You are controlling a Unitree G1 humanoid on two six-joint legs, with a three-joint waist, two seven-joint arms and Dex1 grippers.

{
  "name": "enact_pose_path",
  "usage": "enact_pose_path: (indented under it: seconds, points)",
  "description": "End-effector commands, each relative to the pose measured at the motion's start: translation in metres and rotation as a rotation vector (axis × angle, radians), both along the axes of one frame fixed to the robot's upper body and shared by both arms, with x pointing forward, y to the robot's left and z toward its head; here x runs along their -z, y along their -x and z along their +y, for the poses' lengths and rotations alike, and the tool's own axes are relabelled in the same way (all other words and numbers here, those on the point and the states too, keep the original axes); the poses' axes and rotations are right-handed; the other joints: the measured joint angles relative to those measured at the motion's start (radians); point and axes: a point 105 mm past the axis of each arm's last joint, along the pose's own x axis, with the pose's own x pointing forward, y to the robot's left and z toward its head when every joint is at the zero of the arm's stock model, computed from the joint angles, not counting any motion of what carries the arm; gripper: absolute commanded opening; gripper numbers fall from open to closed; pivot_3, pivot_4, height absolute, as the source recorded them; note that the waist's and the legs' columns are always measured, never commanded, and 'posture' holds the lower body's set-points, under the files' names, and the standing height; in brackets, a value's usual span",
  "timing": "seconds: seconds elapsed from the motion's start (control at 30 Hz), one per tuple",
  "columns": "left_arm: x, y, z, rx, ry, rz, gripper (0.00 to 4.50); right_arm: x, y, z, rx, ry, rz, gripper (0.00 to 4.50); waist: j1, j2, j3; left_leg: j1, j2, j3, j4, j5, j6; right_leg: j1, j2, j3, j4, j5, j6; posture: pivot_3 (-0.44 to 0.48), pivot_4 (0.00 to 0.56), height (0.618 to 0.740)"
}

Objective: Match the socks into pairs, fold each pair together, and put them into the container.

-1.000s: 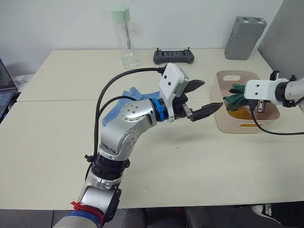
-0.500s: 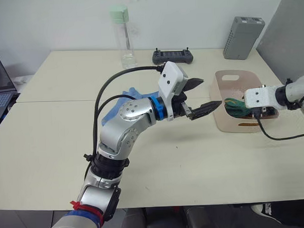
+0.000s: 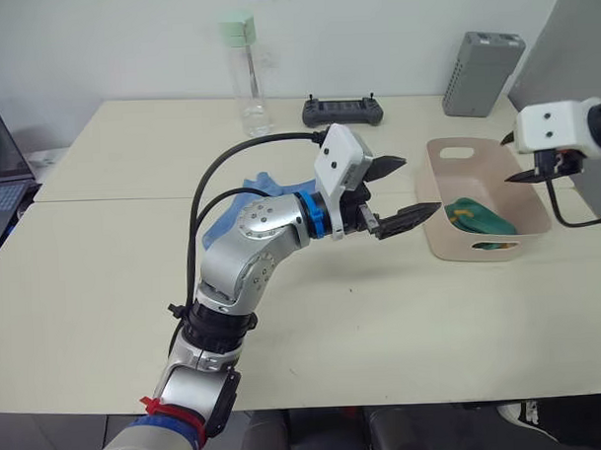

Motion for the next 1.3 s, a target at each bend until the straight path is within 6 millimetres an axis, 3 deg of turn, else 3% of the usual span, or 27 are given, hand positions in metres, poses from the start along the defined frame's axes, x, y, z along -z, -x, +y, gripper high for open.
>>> enact_pose_path:
  seconds: [0.03,0.2,0.47,0.63,0.8,0.97,1.07,1.13,1.3]
  points:
    - [-0.012,0.005,0.001,0.021,0.021,-0.047,4.5,-0.003,-0.001,-0.002,-0.002,-0.012,-0.022,1.82,0.001,0.001,0.0,0.0,-0.001,0.0,0.0,0.0,0.0,0.0,-0.001,0.0,0.0,0.0,0.0,0.0,0.15,0.74]
    - [-0.01,0.005,0.004,0.031,0.014,-0.043,4.5,0.022,-0.003,0.0,-0.017,-0.005,0.042,0.02,0.001,0.001,0.0,0.0,-0.003,-0.001,0.0,0.0,0.0,0.0,-0.003,0.0,0.0,0.0,0.0,0.0,0.15,0.74]
    - [-0.008,0.005,0.004,0.042,0.002,-0.04,4.5,0.074,-0.009,0.006,-0.009,-0.007,0.151,0.02,-0.001,0.001,0.0,0.0,-0.004,-0.002,0.0,0.0,0.0,0.001,-0.003,-0.001,0.001,0.001,0.001,0.0,0.15,0.74]
    - [-0.01,0.002,0.006,0.036,-0.001,-0.039,4.5,0.086,-0.01,-0.003,0.026,-0.012,0.159,0.02,0.0,0.001,0.0,0.0,-0.004,-0.003,0.001,0.0,0.0,0.002,-0.003,-0.001,0.0,0.001,0.001,0.0,0.15,0.74]
    - [-0.008,0.002,0.01,0.029,-0.007,-0.032,4.5,0.064,-0.011,-0.006,0.029,-0.046,0.11,0.02,-0.001,0.001,0.0,0.001,-0.004,-0.004,0.002,0.0,0.0,0.005,-0.003,-0.002,0.0,0.001,0.002,0.0,0.15,0.74]
    - [-0.007,0.0,0.022,-0.016,-0.021,-0.033,4.5,0.009,-0.017,0.003,0.005,-0.141,-0.067,0.02,-0.006,0.002,0.001,0.001,-0.005,-0.004,0.001,0.0,0.0,0.005,-0.003,-0.001,0.0,0.001,0.002,0.0,0.15,0.74]
    - [-0.006,-0.012,0.042,-0.102,-0.025,-0.044,4.5,-0.017,-0.021,0.017,-0.022,-0.261,-0.181,0.63,-0.011,0.002,0.001,0.002,-0.005,-0.005,0.001,0.0,0.0,0.005,-0.003,-0.002,0.0,0.001,0.002,0.0,0.15,0.74]
    - [0.001,-0.019,0.058,-0.172,-0.037,-0.04,4.5,-0.029,-0.02,0.042,-0.068,-0.442,-0.228,1.28,-0.017,0.002,0.001,0.002,-0.005,-0.005,0.0,0.0,0.0,0.005,-0.003,-0.002,0.0,0.001,0.002,0.0,0.15,0.74]
    - [0.025,-0.025,0.095,-0.355,-0.042,-0.003,4.5,-0.029,0.0,0.103,-0.093,-0.864,-0.261,3.12,-0.022,0.003,0.001,0.001,-0.005,-0.007,0.001,0.0,0.0,0.006,-0.003,-0.003,0.001,0.001,0.002,0.0,0.15,0.74]
